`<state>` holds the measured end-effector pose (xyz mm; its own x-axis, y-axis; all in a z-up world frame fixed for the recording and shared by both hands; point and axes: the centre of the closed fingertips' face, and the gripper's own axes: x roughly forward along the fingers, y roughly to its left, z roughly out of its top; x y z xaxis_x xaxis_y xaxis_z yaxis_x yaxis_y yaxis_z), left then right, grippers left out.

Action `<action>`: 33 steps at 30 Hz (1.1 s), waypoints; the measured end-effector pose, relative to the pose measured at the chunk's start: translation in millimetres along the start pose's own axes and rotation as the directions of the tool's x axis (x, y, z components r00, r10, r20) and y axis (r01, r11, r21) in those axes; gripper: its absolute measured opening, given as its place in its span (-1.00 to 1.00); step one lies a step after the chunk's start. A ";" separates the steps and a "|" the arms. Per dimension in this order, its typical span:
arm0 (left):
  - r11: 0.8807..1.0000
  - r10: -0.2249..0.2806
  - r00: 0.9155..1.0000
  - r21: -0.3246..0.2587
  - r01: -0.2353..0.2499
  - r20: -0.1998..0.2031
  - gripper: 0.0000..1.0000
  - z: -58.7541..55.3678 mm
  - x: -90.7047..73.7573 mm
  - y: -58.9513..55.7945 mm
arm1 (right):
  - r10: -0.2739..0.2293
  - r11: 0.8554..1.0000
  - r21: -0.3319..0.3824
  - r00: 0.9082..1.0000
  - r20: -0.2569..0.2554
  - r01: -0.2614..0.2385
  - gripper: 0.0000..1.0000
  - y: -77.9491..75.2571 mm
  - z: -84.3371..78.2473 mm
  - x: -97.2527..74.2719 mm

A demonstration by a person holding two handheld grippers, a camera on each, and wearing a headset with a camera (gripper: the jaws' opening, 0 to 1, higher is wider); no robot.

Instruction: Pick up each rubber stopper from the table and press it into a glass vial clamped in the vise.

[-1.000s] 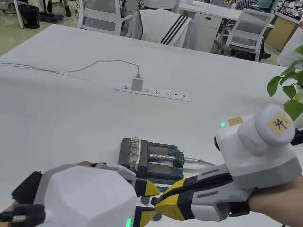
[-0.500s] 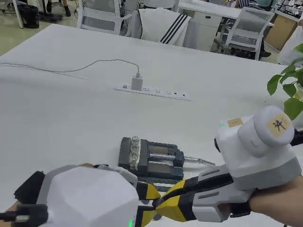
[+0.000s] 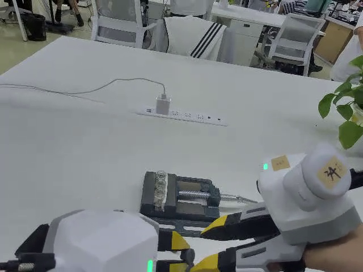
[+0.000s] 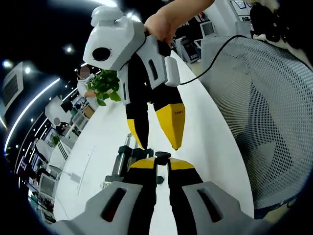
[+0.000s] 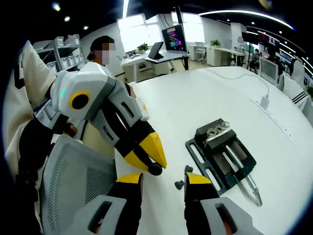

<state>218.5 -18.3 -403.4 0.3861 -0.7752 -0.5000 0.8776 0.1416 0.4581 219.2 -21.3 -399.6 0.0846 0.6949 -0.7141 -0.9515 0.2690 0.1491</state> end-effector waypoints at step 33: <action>0.932 -0.012 0.989 -0.357 0.066 0.150 -0.91 7.6 -2.5 -6.1 | 0.043 0.879 -0.472 0.998 -0.051 -0.062 -0.80 20.6 5.3 3.0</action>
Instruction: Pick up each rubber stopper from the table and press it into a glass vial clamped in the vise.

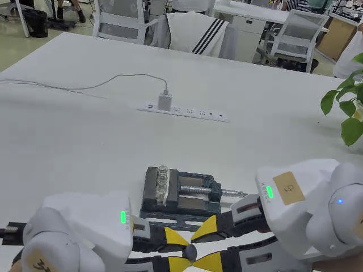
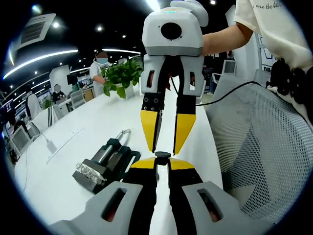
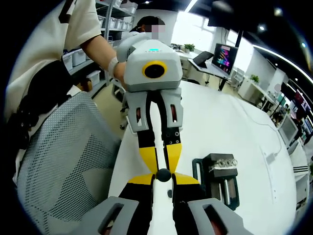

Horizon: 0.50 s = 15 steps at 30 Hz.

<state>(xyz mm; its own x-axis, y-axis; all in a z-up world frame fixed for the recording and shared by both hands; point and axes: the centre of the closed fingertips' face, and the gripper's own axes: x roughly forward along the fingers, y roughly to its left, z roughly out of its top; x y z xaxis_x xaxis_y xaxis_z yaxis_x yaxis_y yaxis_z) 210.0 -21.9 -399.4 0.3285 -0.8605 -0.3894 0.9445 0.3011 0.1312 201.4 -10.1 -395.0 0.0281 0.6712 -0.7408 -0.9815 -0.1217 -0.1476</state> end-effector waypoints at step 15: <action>0.999 -0.003 1.000 -0.034 0.003 0.018 -0.92 5.6 2.9 0.8 | -0.006 1.000 -0.009 1.000 -0.010 0.006 -0.83 -2.0 -2.8 -2.9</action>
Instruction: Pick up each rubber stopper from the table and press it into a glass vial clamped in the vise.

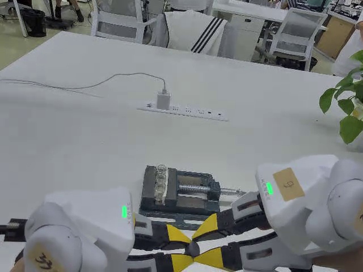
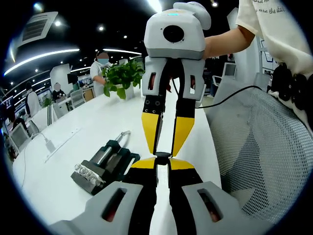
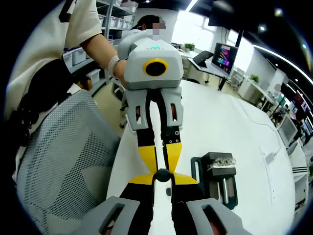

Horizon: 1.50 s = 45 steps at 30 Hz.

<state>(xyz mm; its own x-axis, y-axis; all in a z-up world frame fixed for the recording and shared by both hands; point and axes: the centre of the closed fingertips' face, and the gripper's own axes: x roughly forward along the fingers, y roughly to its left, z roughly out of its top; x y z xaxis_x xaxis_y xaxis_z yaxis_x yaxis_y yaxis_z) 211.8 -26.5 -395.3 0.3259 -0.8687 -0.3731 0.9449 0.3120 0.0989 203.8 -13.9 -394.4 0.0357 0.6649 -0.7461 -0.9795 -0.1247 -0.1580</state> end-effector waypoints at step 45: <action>0.996 0.075 0.996 -0.038 -0.076 -0.038 -0.52 -17.7 -5.8 12.2 | 0.055 0.997 0.047 0.998 -0.029 -0.054 -0.87 -5.1 -5.7 2.5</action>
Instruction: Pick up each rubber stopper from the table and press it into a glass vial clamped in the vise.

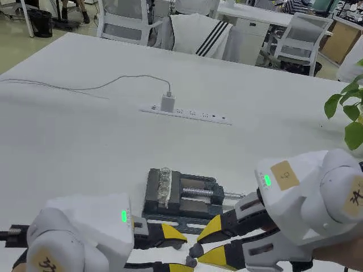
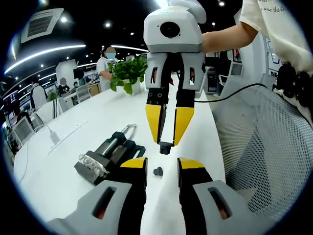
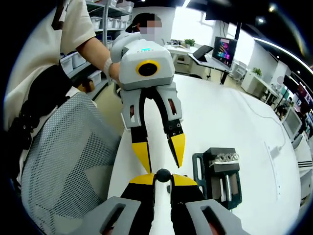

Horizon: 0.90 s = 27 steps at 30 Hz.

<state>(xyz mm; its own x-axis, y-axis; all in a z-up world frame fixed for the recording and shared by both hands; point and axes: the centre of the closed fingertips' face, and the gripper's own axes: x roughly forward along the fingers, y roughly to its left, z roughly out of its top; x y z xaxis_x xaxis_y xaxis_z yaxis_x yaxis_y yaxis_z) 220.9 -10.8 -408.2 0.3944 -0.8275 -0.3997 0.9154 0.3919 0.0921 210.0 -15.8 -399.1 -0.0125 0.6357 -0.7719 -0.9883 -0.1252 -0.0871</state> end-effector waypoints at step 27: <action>0.944 0.271 0.960 -0.179 -0.279 -0.068 0.98 -41.2 -30.5 44.8 | 0.025 1.000 -0.002 0.999 -0.047 -0.026 -0.86 -8.2 -11.9 7.2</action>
<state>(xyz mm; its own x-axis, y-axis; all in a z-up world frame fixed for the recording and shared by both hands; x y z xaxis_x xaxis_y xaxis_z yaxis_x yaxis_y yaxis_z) 246.6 48.5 -429.5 0.6213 -0.6609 -0.4209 0.7393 0.6725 0.0353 219.8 -19.3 -411.4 -0.0305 0.5960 -0.8024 -0.9874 -0.1426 -0.0684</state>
